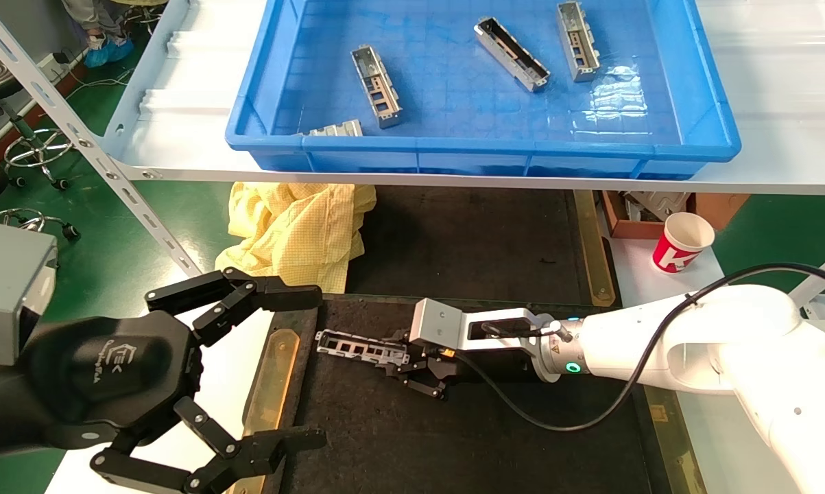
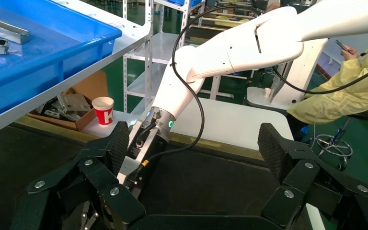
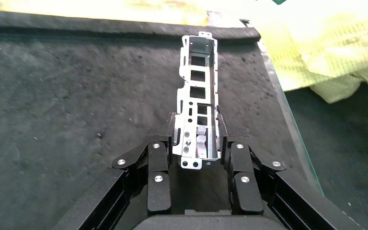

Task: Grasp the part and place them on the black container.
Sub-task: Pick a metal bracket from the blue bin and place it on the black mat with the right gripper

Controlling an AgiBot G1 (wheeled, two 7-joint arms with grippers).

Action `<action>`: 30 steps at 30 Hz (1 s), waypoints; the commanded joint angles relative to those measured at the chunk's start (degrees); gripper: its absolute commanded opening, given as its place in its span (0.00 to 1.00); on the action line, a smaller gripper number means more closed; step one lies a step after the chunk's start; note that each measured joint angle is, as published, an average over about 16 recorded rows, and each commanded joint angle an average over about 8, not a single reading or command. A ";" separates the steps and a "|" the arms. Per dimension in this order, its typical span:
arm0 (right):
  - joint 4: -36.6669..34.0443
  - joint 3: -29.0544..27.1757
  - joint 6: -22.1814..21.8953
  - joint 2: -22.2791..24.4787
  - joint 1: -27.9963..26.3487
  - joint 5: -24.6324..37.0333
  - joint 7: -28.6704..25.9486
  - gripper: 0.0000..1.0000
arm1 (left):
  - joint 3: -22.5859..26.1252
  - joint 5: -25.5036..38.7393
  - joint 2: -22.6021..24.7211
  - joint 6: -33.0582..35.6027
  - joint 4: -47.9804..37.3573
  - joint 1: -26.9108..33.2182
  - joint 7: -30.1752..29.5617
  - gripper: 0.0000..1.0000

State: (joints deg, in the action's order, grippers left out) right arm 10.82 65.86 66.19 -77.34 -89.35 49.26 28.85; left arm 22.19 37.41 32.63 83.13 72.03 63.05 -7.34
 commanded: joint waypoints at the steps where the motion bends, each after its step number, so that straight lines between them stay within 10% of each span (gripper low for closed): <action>1: 0.58 0.01 0.14 0.05 0.16 -0.22 0.03 0.00 | 0.00 0.00 0.00 0.00 0.00 0.00 0.00 1.00; 15: 1.98 1.31 -0.23 -0.17 0.56 -0.22 -0.19 0.00 | 0.00 0.00 0.00 0.00 0.00 0.00 0.00 1.00; 24: 3.28 2.25 -1.75 -0.25 0.53 -0.36 -0.90 0.97 | 0.01 0.00 0.00 0.00 0.00 0.00 0.00 1.00; 30: 3.46 2.41 -1.85 -0.18 0.52 -1.20 -1.49 1.00 | 0.01 -0.01 0.00 0.00 0.00 0.00 0.00 1.00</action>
State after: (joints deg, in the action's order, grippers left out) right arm 14.36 68.29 64.72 -77.50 -88.96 48.10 27.61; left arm 22.19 37.41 32.63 83.12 72.03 63.05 -7.34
